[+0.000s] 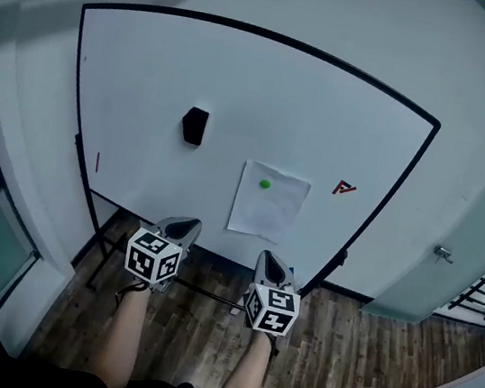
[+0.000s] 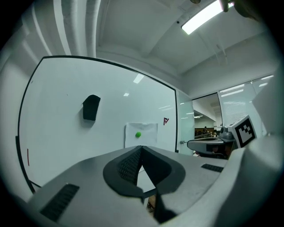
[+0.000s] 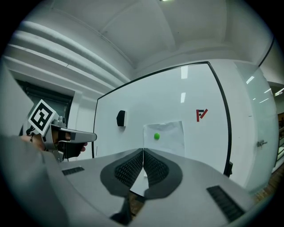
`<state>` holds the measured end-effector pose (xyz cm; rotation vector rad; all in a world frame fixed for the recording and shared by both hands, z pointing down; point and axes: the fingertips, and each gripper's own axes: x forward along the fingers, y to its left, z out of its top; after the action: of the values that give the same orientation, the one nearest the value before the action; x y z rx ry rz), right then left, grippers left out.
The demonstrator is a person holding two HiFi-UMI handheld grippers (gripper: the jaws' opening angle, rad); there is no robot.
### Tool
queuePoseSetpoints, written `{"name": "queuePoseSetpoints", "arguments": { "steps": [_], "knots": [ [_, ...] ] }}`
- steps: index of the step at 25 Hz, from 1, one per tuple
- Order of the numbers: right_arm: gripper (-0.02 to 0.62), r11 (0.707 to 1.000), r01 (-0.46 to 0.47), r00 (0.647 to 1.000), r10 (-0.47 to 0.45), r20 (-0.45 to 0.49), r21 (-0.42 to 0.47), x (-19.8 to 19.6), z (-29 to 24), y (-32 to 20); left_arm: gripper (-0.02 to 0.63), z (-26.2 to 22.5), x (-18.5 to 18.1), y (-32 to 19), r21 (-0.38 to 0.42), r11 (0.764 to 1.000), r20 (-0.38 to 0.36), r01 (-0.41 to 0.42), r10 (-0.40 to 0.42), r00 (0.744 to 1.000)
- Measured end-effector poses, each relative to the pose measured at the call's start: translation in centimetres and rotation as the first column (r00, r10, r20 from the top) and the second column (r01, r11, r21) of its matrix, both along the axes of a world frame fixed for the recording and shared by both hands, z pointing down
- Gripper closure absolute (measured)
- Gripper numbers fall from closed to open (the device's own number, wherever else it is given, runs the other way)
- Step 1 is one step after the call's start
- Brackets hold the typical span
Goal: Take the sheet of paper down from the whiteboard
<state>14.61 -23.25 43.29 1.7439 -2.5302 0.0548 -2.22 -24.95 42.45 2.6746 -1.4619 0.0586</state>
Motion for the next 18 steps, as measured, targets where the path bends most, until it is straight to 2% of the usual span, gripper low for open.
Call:
{"name": "queuePoseSetpoints", "arguments": {
  "steps": [12,18],
  "knots": [
    [0.571,0.997,0.075,0.997,-0.075,0.001,-0.021,0.8,0.8,-7.4,0.584,1.0,4.5,-7.3,-0.019,1.0,0.044,-0.006,0.007,0.999],
    [0.571,0.998,0.058,0.998,-0.059,-0.016,-0.021,0.1,1.0,-10.6,0.584,1.6,4.4,-10.9,-0.028,0.999,0.038,-0.024,0.025,0.999]
  ]
}}
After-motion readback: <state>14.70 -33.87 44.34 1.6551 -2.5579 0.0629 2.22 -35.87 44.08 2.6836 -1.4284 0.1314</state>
